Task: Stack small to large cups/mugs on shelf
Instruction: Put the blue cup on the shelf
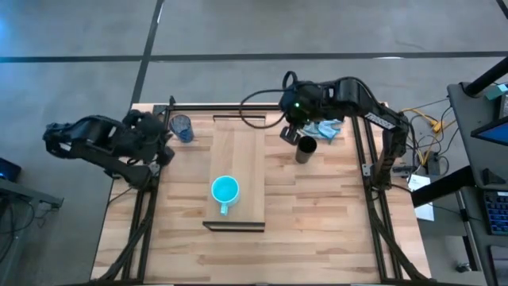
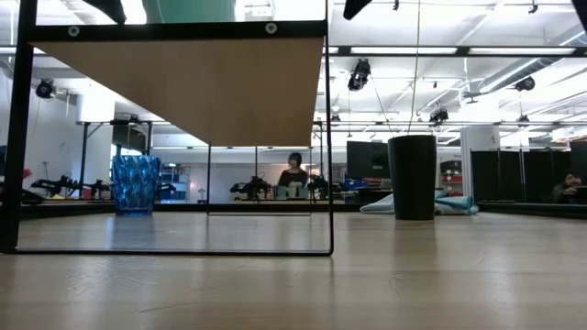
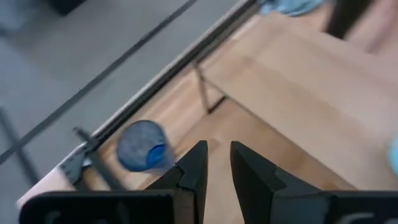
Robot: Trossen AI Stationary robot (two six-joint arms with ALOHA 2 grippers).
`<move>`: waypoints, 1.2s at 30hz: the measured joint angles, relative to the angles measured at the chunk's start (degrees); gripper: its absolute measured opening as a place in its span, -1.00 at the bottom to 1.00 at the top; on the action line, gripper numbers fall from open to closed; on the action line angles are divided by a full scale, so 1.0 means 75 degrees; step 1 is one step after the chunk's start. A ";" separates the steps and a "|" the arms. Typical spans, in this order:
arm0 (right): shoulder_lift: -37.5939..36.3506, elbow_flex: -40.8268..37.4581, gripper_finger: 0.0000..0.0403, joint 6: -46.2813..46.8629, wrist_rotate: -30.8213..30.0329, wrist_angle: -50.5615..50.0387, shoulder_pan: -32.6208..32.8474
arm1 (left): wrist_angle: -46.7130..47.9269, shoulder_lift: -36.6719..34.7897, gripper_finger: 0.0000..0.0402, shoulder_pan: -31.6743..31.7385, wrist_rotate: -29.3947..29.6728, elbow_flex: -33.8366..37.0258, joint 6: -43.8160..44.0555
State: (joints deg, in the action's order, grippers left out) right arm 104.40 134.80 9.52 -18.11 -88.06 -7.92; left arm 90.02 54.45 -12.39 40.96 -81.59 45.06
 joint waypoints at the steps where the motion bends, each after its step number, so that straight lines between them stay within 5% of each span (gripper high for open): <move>1: 0.0000 -0.0001 -0.96 -0.0073 0.0000 0.0002 -0.0088 | 0.0003 0.0047 -0.72 0.0279 0.0012 0.0021 -0.0081; 10: 0.0000 0.0000 -0.96 -0.0672 0.0002 0.0025 -0.0580 | -0.0411 0.0605 -0.72 0.1986 -0.1151 0.0231 -0.0665; 24: 0.0000 0.0000 -0.96 -0.1245 0.0003 0.0042 -0.0647 | -0.1603 0.1350 -0.72 0.3821 -0.1923 0.0307 -0.0719; 36: -0.0003 -0.0001 -0.96 -0.1144 0.0009 0.0038 -0.0647 | -0.1869 0.1897 -0.72 0.5858 -0.4178 0.0333 -0.2492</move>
State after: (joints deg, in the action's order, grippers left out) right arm 104.38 134.80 0.94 -18.04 -87.78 -12.78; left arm 76.00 68.67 31.54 9.63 -79.09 26.37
